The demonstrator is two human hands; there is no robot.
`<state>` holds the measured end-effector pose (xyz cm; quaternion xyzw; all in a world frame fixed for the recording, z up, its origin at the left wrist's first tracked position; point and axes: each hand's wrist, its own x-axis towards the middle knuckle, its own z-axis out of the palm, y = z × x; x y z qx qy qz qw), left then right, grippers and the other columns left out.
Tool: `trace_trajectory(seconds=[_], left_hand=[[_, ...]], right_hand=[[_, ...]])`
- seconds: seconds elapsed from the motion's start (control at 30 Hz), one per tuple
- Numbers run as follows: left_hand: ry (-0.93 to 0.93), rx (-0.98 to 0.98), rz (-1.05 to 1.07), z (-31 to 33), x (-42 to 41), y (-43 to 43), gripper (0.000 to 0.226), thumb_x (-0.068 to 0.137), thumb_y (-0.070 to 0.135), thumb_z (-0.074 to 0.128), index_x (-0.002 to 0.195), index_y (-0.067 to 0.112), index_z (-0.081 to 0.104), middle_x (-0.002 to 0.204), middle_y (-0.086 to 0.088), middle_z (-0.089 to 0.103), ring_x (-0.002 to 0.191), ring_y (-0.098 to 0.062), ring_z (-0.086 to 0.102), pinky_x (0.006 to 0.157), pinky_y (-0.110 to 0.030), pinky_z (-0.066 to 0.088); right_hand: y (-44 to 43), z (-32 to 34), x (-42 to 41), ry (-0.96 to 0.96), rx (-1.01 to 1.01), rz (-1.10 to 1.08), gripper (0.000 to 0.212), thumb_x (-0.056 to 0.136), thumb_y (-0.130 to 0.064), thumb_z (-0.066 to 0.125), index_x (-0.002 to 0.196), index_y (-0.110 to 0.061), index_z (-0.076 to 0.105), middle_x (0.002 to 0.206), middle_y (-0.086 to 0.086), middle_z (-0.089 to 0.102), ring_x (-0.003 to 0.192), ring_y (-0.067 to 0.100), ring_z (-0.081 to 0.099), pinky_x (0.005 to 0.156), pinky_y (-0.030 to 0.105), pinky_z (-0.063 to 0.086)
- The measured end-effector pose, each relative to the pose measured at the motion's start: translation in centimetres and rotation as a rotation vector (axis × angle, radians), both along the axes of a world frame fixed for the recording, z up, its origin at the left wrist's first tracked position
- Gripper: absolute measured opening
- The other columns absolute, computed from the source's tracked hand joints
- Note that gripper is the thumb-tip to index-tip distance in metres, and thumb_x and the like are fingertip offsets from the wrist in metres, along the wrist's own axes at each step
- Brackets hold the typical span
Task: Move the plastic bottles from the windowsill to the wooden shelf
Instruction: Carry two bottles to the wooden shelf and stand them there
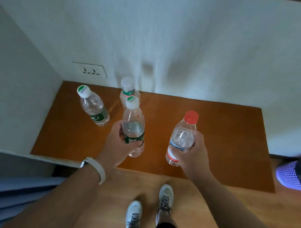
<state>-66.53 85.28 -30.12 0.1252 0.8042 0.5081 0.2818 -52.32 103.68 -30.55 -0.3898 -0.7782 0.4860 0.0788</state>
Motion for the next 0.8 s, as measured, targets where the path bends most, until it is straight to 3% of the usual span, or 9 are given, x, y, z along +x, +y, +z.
trace_trajectory(seconds=[0.17, 0.3, 0.4, 0.53, 0.6, 0.8], left_hand=[[0.019, -0.006, -0.009, -2.0, 0.6, 1.4, 0.070, 0.072, 0.009, 0.086, 0.127, 0.024, 0.046, 0.119, 0.007, 0.061, 0.109, -0.013, 0.062, 0.092, -0.033, 0.056], [0.036, 0.006, 0.032, -3.4, 1.7, 2.4, 0.076, 0.068, 0.006, 0.088, 0.123, 0.032, 0.043, 0.120, 0.011, 0.057, 0.110, -0.014, 0.061, 0.083, -0.020, 0.056], [0.048, 0.002, 0.013, -4.3, 1.9, 3.0, 0.077, 0.068, 0.011, 0.090, 0.125, 0.032, 0.043, 0.123, 0.011, 0.056, 0.113, -0.015, 0.060, 0.091, -0.029, 0.056], [0.074, 0.002, -0.030, -5.2, 1.5, 3.2, 0.077, 0.069, 0.012, 0.089, 0.122, 0.039, 0.041, 0.128, 0.007, 0.055, 0.120, -0.017, 0.057, 0.097, -0.035, 0.054], [0.076, -0.010, -0.043, -5.5, 1.4, 3.3, 0.078, 0.069, 0.011, 0.089, 0.125, 0.034, 0.040, 0.128, 0.006, 0.054, 0.121, -0.017, 0.056, 0.098, -0.035, 0.054], [0.094, -0.034, -0.089, -6.0, 1.7, 3.1, 0.080, 0.069, 0.010, 0.090, 0.130, 0.025, 0.040, 0.124, 0.003, 0.055, 0.117, -0.016, 0.056, 0.089, -0.021, 0.053]], right_hand=[[1.3, -2.0, -0.6, 0.014, 0.009, 0.011, 0.068, 0.068, -0.027, 0.087, 0.116, -0.038, 0.039, 0.102, -0.016, 0.059, 0.088, 0.002, 0.060, 0.071, 0.019, 0.049], [1.7, -2.9, -0.5, 0.015, 0.018, 0.016, 0.070, 0.067, -0.028, 0.088, 0.114, -0.040, 0.038, 0.103, -0.018, 0.057, 0.091, -0.002, 0.058, 0.074, 0.017, 0.047], [1.9, -3.4, -0.2, 0.038, 0.021, 0.023, 0.070, 0.067, -0.031, 0.088, 0.116, -0.041, 0.039, 0.106, -0.019, 0.057, 0.094, -0.005, 0.057, 0.075, 0.012, 0.043], [2.1, -4.1, 0.4, 0.086, 0.018, 0.041, 0.069, 0.067, -0.033, 0.088, 0.117, -0.043, 0.041, 0.108, -0.019, 0.059, 0.097, -0.001, 0.060, 0.080, 0.021, 0.051], [2.1, -4.3, 0.7, 0.098, 0.013, 0.051, 0.068, 0.068, -0.033, 0.088, 0.116, -0.043, 0.041, 0.108, -0.017, 0.060, 0.097, 0.002, 0.061, 0.081, 0.024, 0.053], [1.6, -4.3, 1.8, 0.057, 0.009, 0.112, 0.066, 0.069, -0.035, 0.088, 0.116, -0.040, 0.041, 0.105, -0.017, 0.060, 0.096, -0.005, 0.059, 0.077, 0.008, 0.045]])
